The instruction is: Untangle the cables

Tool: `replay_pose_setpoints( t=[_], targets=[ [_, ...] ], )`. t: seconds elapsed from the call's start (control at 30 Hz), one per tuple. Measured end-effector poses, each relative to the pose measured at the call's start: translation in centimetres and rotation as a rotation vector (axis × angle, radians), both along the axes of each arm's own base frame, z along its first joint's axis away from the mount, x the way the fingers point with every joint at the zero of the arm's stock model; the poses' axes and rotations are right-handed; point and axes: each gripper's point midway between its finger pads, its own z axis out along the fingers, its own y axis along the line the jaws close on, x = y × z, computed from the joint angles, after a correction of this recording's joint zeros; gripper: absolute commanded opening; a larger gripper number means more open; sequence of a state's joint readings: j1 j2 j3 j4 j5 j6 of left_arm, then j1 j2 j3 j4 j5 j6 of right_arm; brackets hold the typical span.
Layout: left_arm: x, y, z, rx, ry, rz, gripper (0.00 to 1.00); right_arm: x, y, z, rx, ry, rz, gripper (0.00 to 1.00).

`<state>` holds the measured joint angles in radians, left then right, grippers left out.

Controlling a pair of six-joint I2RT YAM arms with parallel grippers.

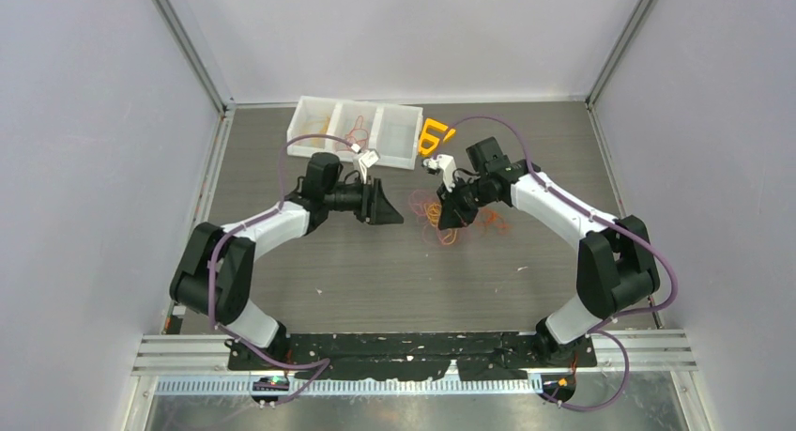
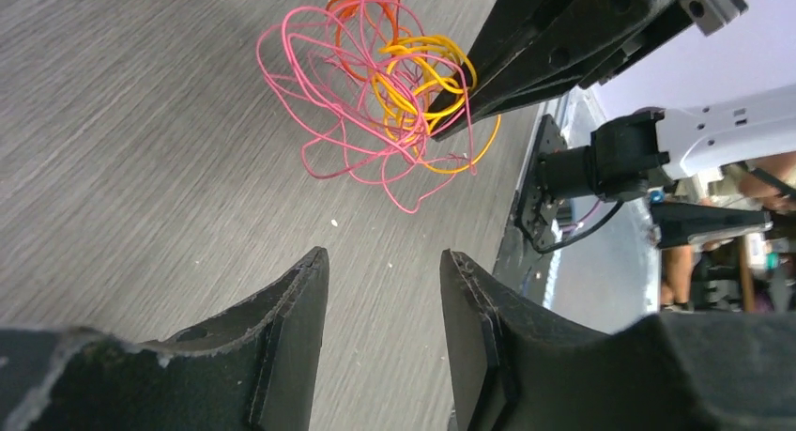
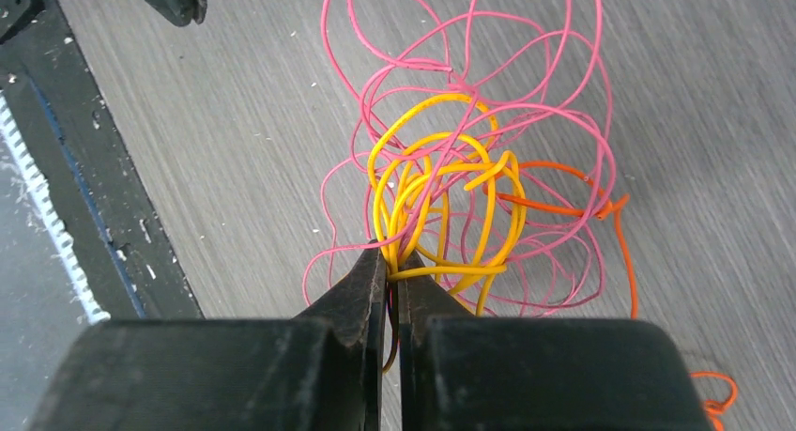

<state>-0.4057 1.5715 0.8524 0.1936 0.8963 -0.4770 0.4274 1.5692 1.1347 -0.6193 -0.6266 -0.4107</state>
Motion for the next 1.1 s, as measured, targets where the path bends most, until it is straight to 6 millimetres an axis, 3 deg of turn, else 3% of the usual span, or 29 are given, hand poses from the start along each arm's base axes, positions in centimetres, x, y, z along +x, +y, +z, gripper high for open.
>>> replay_pose_setpoints(
  t=[0.1, 0.33, 0.5, 0.6, 0.97, 1.1],
  targets=[
    [-0.5, 0.7, -0.2, 0.044, -0.126, -0.048, 0.51, -0.7, 0.2, 0.2, 0.017, 0.021, 0.022, 0.05],
    [-1.5, 2.7, 2.8, 0.139, -0.557, -0.171, 0.52, -3.0, 0.7, 2.3, 0.086, 0.05, 0.079, 0.05],
    [-4.6, 3.7, 1.5, 0.167, -0.679, -0.263, 0.51, -4.7, 1.2, 3.4, 0.12, 0.072, 0.122, 0.05],
    [-5.9, 3.6, 1.4, 0.168, -0.74, -0.296, 0.5, -5.4, 1.6, 3.7, 0.13, 0.085, 0.143, 0.05],
    [-6.8, 1.1, 3.1, 0.131, -0.9, -0.333, 0.43, -7.5, 2.7, 4.9, 0.15, 0.074, 0.209, 0.06],
    [-6.4, 0.8, 3.1, 0.14, -0.905, -0.317, 0.32, -7.9, 2.9, 4.9, 0.147, 0.078, 0.222, 0.05]
  ],
)
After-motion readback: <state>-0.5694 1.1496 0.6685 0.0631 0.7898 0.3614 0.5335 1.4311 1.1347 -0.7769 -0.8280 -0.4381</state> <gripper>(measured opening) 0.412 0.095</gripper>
